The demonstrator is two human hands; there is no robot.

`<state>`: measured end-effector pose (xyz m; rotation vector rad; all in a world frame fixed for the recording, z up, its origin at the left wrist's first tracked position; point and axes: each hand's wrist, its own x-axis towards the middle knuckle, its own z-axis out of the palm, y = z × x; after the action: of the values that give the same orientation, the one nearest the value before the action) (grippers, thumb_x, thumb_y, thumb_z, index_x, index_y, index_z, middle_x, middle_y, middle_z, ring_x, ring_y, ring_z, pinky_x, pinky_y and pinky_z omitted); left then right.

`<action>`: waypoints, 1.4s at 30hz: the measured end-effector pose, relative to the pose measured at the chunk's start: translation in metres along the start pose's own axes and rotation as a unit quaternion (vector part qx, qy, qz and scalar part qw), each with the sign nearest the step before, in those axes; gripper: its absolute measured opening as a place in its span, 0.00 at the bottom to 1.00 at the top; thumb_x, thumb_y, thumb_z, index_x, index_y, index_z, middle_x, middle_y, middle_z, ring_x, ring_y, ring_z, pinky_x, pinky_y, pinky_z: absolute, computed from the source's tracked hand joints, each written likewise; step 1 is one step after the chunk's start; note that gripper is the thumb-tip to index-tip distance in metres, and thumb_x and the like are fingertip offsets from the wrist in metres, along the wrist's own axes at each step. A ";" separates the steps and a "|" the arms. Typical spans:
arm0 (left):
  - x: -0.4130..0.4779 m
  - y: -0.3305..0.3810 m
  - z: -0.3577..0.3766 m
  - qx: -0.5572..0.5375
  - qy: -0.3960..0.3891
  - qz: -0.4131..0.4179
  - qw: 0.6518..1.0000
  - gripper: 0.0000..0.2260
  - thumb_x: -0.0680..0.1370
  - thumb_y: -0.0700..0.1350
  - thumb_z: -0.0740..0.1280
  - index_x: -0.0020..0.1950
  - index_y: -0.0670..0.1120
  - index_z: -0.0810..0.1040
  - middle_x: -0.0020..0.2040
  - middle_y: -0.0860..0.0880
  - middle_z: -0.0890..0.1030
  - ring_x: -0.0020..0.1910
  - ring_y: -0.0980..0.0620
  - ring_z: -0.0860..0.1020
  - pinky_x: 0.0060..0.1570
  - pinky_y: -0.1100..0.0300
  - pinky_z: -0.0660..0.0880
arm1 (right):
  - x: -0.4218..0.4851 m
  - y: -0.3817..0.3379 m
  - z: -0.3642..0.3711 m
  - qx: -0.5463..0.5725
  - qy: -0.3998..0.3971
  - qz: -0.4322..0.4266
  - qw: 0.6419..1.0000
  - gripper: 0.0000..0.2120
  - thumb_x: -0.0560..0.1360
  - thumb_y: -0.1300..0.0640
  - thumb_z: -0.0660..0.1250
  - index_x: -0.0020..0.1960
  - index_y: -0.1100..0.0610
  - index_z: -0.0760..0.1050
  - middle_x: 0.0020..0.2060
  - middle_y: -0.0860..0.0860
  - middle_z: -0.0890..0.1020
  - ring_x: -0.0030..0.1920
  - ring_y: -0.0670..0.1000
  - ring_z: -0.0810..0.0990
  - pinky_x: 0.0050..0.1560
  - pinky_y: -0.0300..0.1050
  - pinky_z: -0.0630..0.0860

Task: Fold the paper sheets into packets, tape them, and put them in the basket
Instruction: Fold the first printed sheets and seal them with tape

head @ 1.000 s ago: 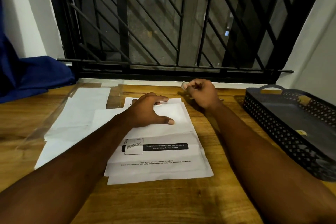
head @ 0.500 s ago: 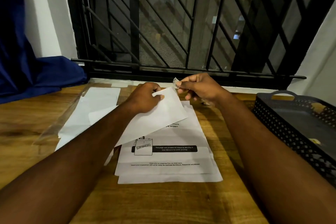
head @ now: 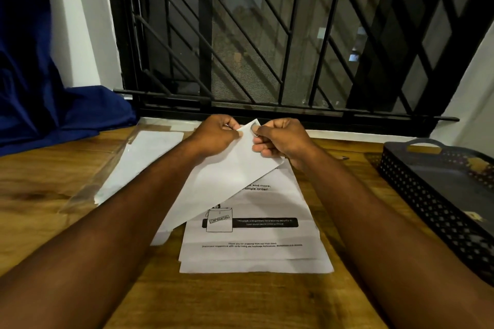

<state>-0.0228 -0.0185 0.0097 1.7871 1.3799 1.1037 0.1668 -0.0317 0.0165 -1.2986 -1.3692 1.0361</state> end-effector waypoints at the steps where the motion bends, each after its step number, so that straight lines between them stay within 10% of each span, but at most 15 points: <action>1: 0.000 0.001 0.001 0.004 -0.002 0.002 1.000 0.04 0.79 0.43 0.72 0.45 0.49 0.80 0.41 0.51 0.83 0.40 0.53 0.78 0.42 0.60 0.72 | -0.001 0.000 0.001 0.005 0.003 0.001 1.000 0.15 0.79 0.55 0.76 0.55 0.68 0.82 0.46 0.61 0.89 0.40 0.54 0.89 0.37 0.43 0.83; 20: 0.015 0.008 0.015 -0.047 -0.012 0.064 0.997 0.07 0.81 0.51 0.70 0.51 0.51 0.87 0.46 0.53 0.87 0.53 0.51 0.84 0.55 0.54 0.77 | 0.000 -0.001 0.010 0.030 0.083 -0.012 0.996 0.17 0.77 0.54 0.78 0.55 0.68 0.82 0.42 0.60 0.89 0.37 0.54 0.89 0.38 0.46 0.84; 34: 0.025 -0.005 0.007 -0.051 0.009 0.082 0.995 0.07 0.82 0.49 0.70 0.49 0.51 0.87 0.44 0.50 0.88 0.41 0.55 0.82 0.46 0.58 0.77 | 0.003 0.003 0.012 -0.134 0.169 -0.050 0.975 0.22 0.64 0.41 0.85 0.40 0.58 0.84 0.29 0.50 0.86 0.28 0.50 0.86 0.36 0.48 0.85; 42: 0.020 0.003 -0.002 0.094 0.035 0.115 0.988 0.08 0.83 0.49 0.68 0.48 0.52 0.86 0.37 0.60 0.83 0.33 0.67 0.77 0.33 0.71 0.69 | 0.004 -0.005 -0.002 -0.223 0.104 -0.016 0.969 0.25 0.58 0.42 0.88 0.40 0.58 0.84 0.35 0.50 0.87 0.39 0.52 0.87 0.40 0.51 0.84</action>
<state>-0.0212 0.0000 0.0184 2.1037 1.3831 1.1978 0.1679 -0.0278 0.0223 -1.6537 -1.5045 0.5621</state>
